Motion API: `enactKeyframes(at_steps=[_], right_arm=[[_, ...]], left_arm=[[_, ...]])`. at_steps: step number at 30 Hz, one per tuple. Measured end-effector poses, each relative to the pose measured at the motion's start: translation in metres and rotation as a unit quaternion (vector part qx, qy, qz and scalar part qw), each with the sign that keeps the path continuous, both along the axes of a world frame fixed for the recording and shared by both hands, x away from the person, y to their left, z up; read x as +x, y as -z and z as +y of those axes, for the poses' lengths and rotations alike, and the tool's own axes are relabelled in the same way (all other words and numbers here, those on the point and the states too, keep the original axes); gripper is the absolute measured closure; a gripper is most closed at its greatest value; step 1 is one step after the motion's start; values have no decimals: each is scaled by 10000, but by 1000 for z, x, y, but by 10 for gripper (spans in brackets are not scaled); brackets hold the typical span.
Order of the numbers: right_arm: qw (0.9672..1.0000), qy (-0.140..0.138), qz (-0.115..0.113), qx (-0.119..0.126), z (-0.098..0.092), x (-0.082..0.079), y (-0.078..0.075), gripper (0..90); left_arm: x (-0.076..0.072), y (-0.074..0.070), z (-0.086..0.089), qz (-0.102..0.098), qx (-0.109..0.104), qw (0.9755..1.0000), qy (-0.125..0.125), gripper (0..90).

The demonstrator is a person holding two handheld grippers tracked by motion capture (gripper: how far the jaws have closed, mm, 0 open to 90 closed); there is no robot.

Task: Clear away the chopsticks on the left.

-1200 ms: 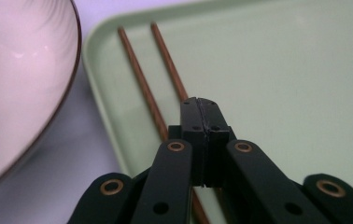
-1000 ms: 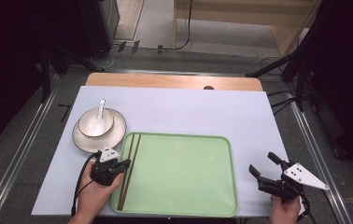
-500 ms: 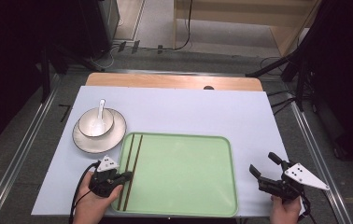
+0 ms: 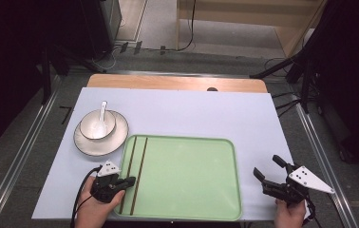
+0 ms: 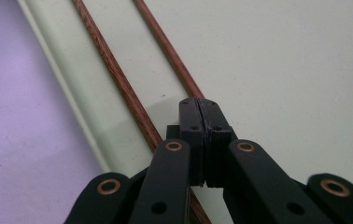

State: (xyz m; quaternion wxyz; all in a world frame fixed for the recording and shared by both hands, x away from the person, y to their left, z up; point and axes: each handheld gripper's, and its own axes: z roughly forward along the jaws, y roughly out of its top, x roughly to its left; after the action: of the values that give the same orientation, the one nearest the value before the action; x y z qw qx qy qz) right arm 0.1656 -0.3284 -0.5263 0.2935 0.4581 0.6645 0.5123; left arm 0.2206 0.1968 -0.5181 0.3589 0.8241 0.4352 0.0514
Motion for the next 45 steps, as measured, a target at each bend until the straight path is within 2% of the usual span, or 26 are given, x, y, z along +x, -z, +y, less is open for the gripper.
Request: enactKeyframes(at_steps=[12,14,17,20,21,24,29,30,32,34,35,39,45], right_arm=[[10000,1,11,-13,1,0,0,129],[10000,3,11,-16,1,0,0,130],[10000,2,19,-17,1,0,0,130],[10000,10,26,-11,1,0,0,130],[10000,11,26,-19,1,0,0,129],[10000,16,26,-18,1,0,0,129],[10000,7,26,-18,1,0,0,130],[10000,7,26,-18,1,0,0,130],[10000,10,25,-19,1,1,1,130],[10000,10,27,-12,1,1,1,130],[10000,9,34,-13,1,1,1,129],[10000,10,27,-16,1,1,1,130],[10000,11,28,-12,0,0,1,129]], left_arm=[[2,-3,6,-93,-153,9998,-2,854],[2,-4,8,-151,-224,9996,1,831],[2,-7,12,-344,-313,9989,-80,771],[3,-8,18,-753,-430,9962,-120,660],[3,-8,20,-840,-504,9951,-131,622],[4,-11,25,-1134,-544,9917,-260,493],[5,-21,34,-1185,-595,9906,-343,193],[5,-23,36,-1208,-707,9896,-346,142],[5,-26,44,-1300,-919,9870,-237,103],[7,-27,51,-1329,-1104,9848,-156,0],[8,-27,55,-1354,-1134,9841,-176,0],[12,-28,69,-1483,-1032,9829,-345,0],[16,-28,92,-1619,-1150,9789,-478,0]])
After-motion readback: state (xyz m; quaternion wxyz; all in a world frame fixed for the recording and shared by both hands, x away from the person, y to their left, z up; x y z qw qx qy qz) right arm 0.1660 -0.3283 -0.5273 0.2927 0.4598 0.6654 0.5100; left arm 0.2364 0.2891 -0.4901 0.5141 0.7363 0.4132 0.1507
